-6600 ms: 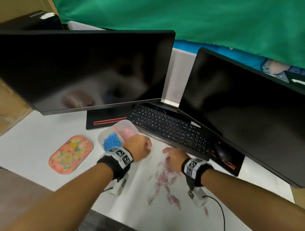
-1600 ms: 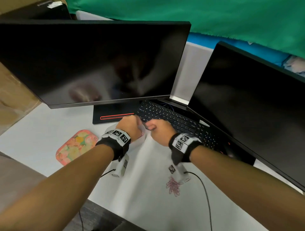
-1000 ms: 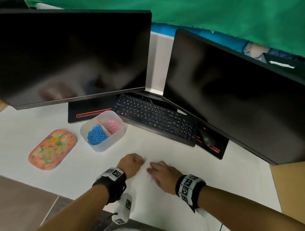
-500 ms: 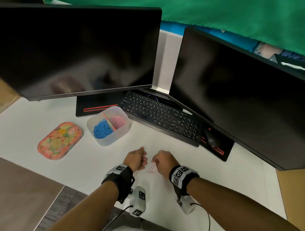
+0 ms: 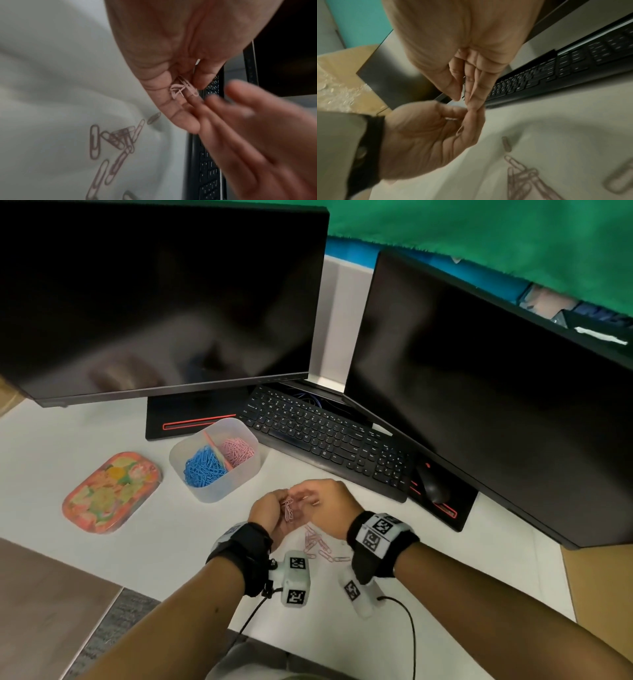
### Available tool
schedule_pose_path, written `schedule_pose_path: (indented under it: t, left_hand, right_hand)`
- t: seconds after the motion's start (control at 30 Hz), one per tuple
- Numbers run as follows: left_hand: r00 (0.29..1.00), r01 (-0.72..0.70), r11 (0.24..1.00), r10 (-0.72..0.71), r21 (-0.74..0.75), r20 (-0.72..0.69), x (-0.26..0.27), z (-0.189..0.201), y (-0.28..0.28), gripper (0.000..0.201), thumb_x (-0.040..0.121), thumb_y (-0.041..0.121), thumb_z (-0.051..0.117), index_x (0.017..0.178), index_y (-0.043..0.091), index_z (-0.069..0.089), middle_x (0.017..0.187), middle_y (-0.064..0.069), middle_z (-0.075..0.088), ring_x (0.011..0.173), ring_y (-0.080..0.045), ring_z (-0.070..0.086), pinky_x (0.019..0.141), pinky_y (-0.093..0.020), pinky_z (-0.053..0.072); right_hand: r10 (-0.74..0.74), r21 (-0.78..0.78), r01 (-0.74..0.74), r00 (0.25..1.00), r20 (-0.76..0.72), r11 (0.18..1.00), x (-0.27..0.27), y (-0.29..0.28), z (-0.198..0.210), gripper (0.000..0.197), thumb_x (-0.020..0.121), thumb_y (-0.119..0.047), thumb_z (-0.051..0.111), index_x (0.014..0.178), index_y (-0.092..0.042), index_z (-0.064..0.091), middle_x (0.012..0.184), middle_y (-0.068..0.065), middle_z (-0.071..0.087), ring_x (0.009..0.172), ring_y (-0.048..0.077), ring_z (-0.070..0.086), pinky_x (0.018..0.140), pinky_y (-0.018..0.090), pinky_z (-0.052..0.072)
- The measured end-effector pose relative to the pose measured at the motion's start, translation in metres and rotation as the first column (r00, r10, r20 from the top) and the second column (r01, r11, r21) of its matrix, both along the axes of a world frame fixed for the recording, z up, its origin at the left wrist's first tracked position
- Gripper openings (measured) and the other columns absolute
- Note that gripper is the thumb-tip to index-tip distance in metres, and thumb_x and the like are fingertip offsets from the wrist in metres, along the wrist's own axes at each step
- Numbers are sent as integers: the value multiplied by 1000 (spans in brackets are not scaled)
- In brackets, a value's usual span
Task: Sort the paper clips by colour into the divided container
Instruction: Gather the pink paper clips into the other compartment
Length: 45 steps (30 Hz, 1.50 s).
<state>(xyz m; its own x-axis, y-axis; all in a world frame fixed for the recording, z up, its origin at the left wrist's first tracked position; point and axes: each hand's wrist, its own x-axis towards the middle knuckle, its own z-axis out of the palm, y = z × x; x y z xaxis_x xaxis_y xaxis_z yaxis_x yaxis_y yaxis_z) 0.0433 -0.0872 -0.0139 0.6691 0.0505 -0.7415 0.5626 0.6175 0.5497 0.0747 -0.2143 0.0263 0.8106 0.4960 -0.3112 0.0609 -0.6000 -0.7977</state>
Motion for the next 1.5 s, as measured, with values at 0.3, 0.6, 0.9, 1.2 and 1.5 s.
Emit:
schedule_pose_path:
  t: [0.3, 0.6, 0.9, 1.2, 1.5]
  left_hand:
    - [823, 522, 603, -542, 603, -170, -5, -9, 21, 21, 80, 10, 52, 60, 15, 60, 65, -2, 47, 57, -19, 40, 51, -22, 32]
    - [801, 555, 635, -581, 537, -142, -2, -12, 17, 29, 78, -4, 37, 64, 8, 60, 63, -10, 52, 53, -21, 44, 49, -24, 37]
    - [252, 465, -303, -855, 832, -453, -10, -16, 6, 68, 78, 42, 68, 137, 28, 38, 128, 3, 51, 112, -22, 57, 92, -32, 49]
    - [210, 384, -393, -844, 835, -494, -12, -27, 6, 37, 91, 34, 57, 126, 26, 51, 127, 5, 47, 104, -24, 60, 86, -35, 51]
    - [175, 326, -510, -795, 796, -581, -10, -32, -2, 31, 98, 34, 44, 118, 13, 54, 127, -6, 49, 98, -31, 62, 81, -39, 52]
  right_hand:
    - [95, -474, -46, 992, 80, 879, -18, -81, -48, 45, 87, -15, 58, 131, -21, 52, 130, -4, 48, 117, 16, 51, 102, 30, 44]
    - [247, -491, -155, 960, 129, 857, -50, -73, -66, 23, 92, -14, 48, 111, -10, 59, 114, 5, 50, 108, 23, 51, 92, 34, 48]
    - [219, -531, -145, 973, 79, 835, -58, -70, -63, 40, 87, -36, 59, 119, -12, 55, 117, 4, 50, 108, 22, 50, 92, 34, 48]
    - [133, -438, -53, 979, 153, 897, -52, -42, -65, 25, 93, -30, 54, 106, -10, 62, 109, 6, 55, 100, 24, 55, 82, 31, 46]
    - [84, -485, -9, 988, 133, 875, -37, -25, -68, 13, 93, -14, 53, 100, -7, 61, 106, 10, 61, 98, 27, 59, 82, 33, 50]
